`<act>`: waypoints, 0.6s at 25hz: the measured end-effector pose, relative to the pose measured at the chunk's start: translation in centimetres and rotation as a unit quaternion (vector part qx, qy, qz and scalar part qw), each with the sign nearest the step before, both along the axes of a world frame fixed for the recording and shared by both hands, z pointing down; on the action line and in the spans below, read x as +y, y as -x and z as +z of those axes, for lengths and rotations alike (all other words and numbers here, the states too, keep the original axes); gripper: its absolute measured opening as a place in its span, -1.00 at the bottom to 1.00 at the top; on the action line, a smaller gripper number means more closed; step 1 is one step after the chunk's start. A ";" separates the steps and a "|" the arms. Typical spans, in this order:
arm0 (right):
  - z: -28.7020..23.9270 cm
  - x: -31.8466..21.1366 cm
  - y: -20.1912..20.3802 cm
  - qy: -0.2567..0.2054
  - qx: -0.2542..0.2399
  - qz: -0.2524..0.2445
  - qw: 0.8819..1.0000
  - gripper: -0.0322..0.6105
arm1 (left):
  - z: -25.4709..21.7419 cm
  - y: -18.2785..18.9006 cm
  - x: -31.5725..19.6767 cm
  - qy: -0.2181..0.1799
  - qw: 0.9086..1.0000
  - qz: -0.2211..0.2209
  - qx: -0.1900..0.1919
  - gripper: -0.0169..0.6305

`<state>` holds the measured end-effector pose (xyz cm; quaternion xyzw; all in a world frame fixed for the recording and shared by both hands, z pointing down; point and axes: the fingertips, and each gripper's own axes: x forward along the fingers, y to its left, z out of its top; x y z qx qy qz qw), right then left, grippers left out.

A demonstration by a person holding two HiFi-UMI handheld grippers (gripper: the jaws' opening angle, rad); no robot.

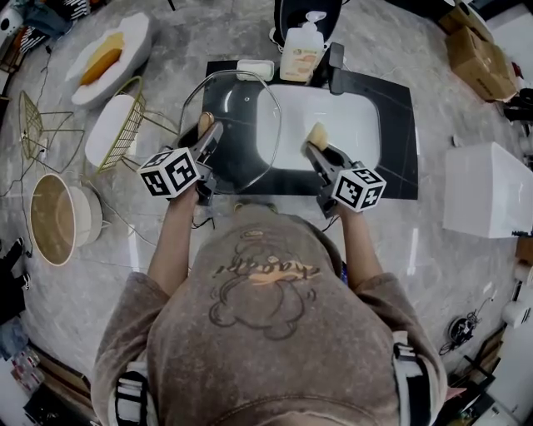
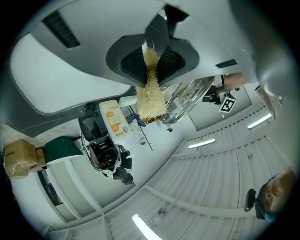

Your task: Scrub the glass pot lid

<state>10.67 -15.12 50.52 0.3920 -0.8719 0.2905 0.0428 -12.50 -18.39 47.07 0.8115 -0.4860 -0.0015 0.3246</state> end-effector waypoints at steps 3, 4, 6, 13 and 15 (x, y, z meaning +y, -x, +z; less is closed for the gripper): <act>0.0 0.0 -0.1 0.000 -0.001 0.002 1.000 -0.73 | 0.1 -0.3 -0.5 -0.008 0.998 0.002 -0.062 -0.39; 0.0 0.0 -0.1 0.000 -0.001 0.003 1.000 -0.73 | 0.2 -0.5 -0.6 -0.009 0.997 0.004 -0.078 -0.39; 0.0 0.0 -0.1 -0.001 -0.002 0.005 1.000 -0.73 | 0.5 -0.7 -1.0 -0.009 0.995 0.008 -0.101 -0.39; -0.1 -0.1 -0.3 -0.004 -0.002 0.013 1.000 -0.73 | 3.3 -1.7 -2.8 0.014 0.989 0.024 -0.143 -0.39; -0.1 0.0 -0.3 -0.004 -0.002 0.015 1.000 -0.73 | 4.7 -2.0 -3.3 0.025 0.987 0.031 -0.153 -0.39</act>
